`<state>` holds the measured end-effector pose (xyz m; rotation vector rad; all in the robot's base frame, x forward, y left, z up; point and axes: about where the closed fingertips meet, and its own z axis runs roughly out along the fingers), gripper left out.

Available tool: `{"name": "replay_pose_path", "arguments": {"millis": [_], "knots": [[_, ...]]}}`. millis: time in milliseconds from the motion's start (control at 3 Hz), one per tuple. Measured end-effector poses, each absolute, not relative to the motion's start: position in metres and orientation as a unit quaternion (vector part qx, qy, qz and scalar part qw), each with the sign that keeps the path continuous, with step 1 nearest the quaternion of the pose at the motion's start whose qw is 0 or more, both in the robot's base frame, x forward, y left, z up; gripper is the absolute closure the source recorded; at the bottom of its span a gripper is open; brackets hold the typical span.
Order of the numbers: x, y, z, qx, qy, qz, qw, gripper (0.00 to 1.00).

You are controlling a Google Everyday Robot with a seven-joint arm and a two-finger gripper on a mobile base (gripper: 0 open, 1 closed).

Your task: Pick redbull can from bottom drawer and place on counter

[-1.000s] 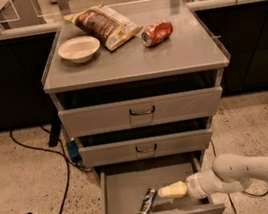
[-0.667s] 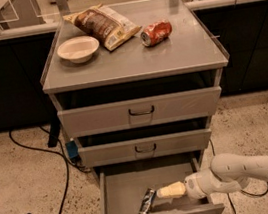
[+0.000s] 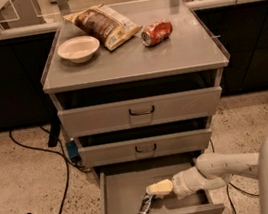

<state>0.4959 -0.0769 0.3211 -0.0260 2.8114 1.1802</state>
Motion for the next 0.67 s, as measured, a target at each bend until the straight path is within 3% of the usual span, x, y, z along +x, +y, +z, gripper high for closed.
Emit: {"name": "replay_pose_path", "arguments": {"millis": [667], "knots": [[0.529,-0.041,0.259,-0.010,0.946,0.322,0.029,0.00]]}}
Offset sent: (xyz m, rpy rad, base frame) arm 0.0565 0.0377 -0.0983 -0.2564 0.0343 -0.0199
